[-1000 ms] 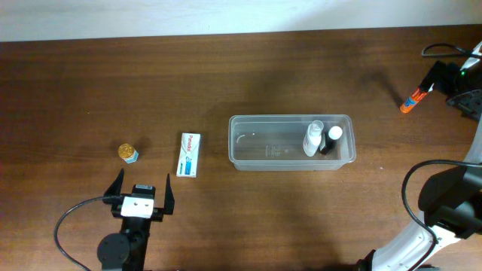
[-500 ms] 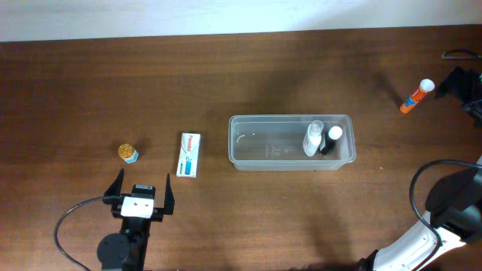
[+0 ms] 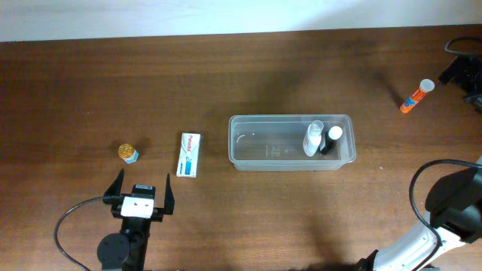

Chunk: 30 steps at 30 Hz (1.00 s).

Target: Pack container

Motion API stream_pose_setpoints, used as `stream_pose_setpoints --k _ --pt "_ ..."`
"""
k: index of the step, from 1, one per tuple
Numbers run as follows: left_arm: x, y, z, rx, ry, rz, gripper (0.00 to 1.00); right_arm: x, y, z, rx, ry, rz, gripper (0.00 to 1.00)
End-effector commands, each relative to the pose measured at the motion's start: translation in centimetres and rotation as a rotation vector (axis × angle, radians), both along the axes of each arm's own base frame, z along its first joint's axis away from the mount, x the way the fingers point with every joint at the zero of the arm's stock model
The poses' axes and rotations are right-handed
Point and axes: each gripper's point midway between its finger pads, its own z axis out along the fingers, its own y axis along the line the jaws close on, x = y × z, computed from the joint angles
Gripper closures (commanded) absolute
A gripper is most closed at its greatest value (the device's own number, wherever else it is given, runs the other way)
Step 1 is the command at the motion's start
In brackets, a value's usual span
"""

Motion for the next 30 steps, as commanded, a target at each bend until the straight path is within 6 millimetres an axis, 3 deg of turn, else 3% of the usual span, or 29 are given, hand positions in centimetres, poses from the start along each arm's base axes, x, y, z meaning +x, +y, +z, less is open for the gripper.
stream_pose_setpoints --k 1,8,14,30 --pt "0.0 0.2 -0.1 0.015 -0.003 0.011 0.01 0.4 0.0 0.5 -0.001 -0.021 0.001 0.02" --pt "0.0 0.2 -0.1 0.015 -0.003 0.011 0.01 0.8 0.2 0.2 -0.015 -0.017 0.041 0.01" --pt "0.0 0.2 -0.1 0.015 -0.003 0.011 0.01 1.7 1.2 -1.7 -0.001 0.021 0.092 0.02" --pt "0.0 0.2 -0.1 0.015 -0.003 0.011 0.01 2.8 1.0 -5.4 0.036 0.079 0.099 0.02"
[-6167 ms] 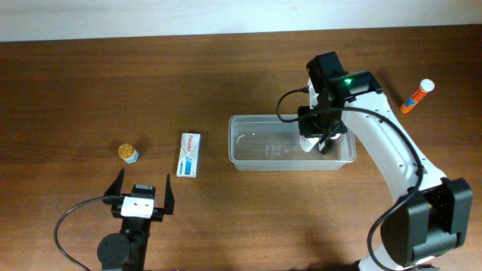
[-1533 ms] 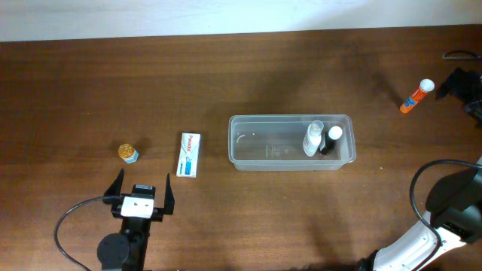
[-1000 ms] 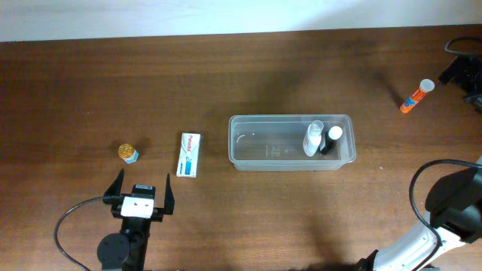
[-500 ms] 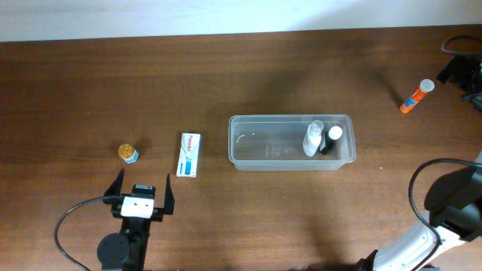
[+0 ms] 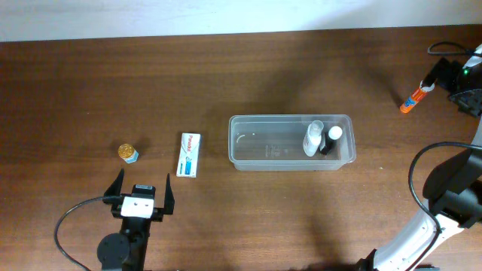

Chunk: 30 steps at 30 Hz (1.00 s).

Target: Pack container

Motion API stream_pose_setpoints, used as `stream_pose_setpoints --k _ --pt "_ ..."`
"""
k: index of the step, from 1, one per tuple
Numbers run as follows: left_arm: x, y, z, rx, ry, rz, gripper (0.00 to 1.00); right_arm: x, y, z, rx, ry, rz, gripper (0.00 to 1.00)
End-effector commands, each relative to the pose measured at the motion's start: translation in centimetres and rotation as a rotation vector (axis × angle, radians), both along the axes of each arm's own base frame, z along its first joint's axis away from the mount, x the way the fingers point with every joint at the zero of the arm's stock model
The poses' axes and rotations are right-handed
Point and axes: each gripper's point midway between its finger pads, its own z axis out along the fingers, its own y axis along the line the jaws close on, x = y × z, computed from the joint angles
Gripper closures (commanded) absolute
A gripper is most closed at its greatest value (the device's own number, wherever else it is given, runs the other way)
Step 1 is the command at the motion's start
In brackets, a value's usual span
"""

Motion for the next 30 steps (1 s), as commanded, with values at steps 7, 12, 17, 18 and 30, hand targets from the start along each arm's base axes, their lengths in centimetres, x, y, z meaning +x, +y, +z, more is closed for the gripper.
stream_pose_setpoints --k 7,12,17,18,30 --pt "0.0 0.2 -0.1 0.015 -0.003 0.011 0.01 1.1 0.3 -2.1 0.005 0.023 0.050 0.02" --pt "0.0 0.2 -0.1 0.015 -0.003 0.011 0.01 1.5 0.2 -2.4 0.001 0.019 0.051 0.02" --pt "0.0 0.2 -0.1 0.015 -0.003 0.011 0.01 1.7 0.0 -3.6 -0.002 0.037 0.095 0.02" --pt "0.0 0.2 -0.1 0.015 -0.003 0.011 0.01 1.7 0.0 -4.0 0.000 0.044 0.101 0.02" --pt "0.0 0.2 -0.1 0.015 -0.003 0.011 0.01 4.3 -0.5 -5.1 -0.036 -0.016 0.116 0.00"
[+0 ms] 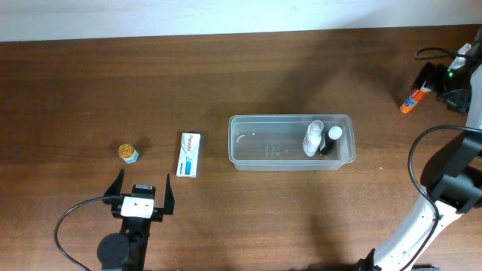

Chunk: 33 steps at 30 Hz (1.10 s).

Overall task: Pack container
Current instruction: 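Lower the right gripper and grasp the orange tube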

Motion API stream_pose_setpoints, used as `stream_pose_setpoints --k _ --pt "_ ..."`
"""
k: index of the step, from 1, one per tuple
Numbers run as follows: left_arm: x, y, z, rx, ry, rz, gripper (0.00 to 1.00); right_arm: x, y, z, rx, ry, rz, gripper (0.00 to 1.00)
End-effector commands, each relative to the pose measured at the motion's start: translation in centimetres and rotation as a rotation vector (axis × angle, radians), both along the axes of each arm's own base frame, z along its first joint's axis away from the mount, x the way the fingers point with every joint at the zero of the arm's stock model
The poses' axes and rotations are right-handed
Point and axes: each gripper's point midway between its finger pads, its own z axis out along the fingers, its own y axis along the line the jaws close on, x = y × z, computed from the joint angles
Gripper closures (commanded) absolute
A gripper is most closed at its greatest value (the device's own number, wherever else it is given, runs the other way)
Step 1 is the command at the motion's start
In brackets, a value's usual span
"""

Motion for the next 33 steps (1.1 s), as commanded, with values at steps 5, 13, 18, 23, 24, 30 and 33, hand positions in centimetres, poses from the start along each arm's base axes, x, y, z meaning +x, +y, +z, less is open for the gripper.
stream_pose_setpoints --k 5,13,18,23,24,30,33 --pt "0.0 0.2 -0.1 0.015 -0.003 0.011 0.01 1.8 0.3 0.0 -0.025 -0.046 0.029 0.04" --pt "0.0 0.2 -0.1 0.015 -0.003 0.011 0.01 2.1 0.1 -2.0 -0.011 -0.020 0.028 0.27" --pt "0.0 0.2 -0.1 0.015 -0.003 0.011 0.01 2.3 0.0 -2.2 -0.015 -0.027 0.029 0.39" --pt "0.0 0.2 -0.1 0.015 -0.003 0.011 0.01 2.5 -0.1 -2.2 -0.020 -0.036 0.029 0.46" --pt "0.0 0.2 -0.1 0.015 -0.003 0.011 0.01 2.5 -0.1 -2.2 -0.020 -0.036 0.029 0.49" --pt "0.0 0.2 -0.1 0.015 -0.003 0.011 0.01 2.5 -0.1 -2.2 -0.017 -0.034 0.028 0.59" --pt "0.0 0.2 -0.1 0.015 -0.003 0.011 0.01 2.4 0.0 -2.2 -0.012 -0.031 0.025 0.64"
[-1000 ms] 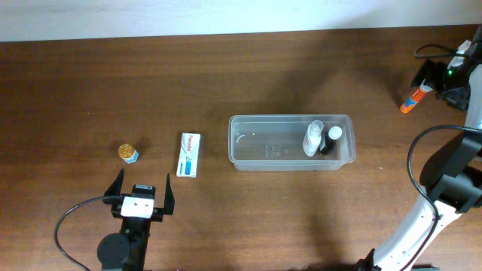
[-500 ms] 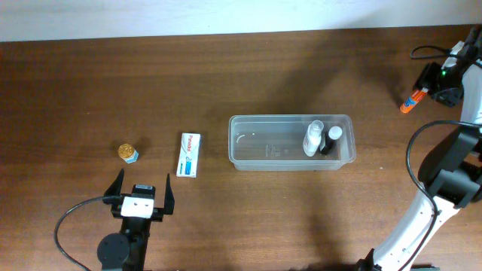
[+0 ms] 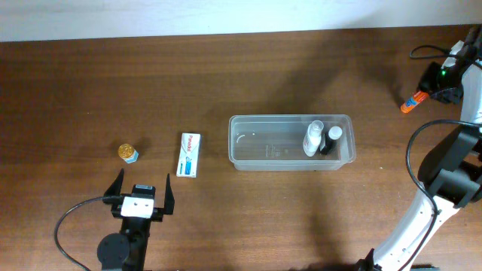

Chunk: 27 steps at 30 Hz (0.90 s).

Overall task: Pack container
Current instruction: 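Lower the right gripper and grasp the orange tube, then carry the orange tube into the container and release it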

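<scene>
A clear plastic container (image 3: pixel 260 147) stands mid-table. At its right end it holds a white bottle (image 3: pixel 312 138) and a black bottle with a white cap (image 3: pixel 331 139). On the left lie a white box with blue and red print (image 3: pixel 190 154) and a small gold-lidded jar (image 3: pixel 128 153). An orange tube (image 3: pixel 411 102) lies at the far right. My right gripper (image 3: pixel 431 85) sits over the tube's cap end and hides the cap. Whether its fingers are closed on the tube cannot be made out. My left gripper (image 3: pixel 141 188) is open near the front edge, below the box and jar.
A black cable (image 3: pixel 425 51) runs along the right arm near the table's far right edge. The left arm's cable (image 3: pixel 71 218) loops at the front left. A pale wall edge (image 3: pixel 226 19) borders the back of the table.
My right gripper has shifted slightly and now covers a little more of the orange tube's cap end. The tube's orange end lies where it was. The left arm has not moved.
My right gripper was first at the table's right edge, away from the tube, whose white cap showed. Then it stood close beside the cap. Then it was over the cap end, and it is still there. The container, box, jar and left gripper stayed put.
</scene>
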Motion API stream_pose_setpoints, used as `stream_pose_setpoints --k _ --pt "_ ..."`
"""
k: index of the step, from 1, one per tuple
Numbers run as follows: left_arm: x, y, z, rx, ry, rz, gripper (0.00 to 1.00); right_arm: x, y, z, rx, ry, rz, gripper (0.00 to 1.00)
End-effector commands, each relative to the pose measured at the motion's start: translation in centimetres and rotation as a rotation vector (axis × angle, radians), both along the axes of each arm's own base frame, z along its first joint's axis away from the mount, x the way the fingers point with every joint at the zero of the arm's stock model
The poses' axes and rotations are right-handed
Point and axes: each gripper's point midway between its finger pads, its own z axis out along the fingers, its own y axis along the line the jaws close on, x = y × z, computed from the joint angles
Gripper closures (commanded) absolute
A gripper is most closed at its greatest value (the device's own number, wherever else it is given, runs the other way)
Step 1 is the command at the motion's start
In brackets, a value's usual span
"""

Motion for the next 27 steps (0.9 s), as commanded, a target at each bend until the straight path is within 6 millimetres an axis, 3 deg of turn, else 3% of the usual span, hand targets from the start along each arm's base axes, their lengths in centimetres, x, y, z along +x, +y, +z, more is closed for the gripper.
stream_pose_setpoints --k 1,4,16,21,27 --pt "0.0 0.2 -0.1 0.015 -0.003 0.011 0.01 0.2 0.4 -0.2 0.011 0.002 -0.003 0.67" --pt "0.0 0.2 -0.1 0.015 -0.003 0.011 0.01 0.2 0.5 -0.2 0.023 0.000 -0.019 0.73" --pt "0.0 0.2 -0.1 0.015 -0.003 0.011 0.01 -0.6 1.3 0.5 0.057 0.021 -0.013 0.79" --pt "0.0 0.2 -0.1 0.015 -0.003 0.011 0.01 -1.1 1.9 3.3 0.069 0.008 -0.007 0.79" --pt "0.0 0.2 -0.1 0.015 -0.003 0.011 0.01 -2.3 3.0 8.9 0.077 -0.023 0.001 0.79"
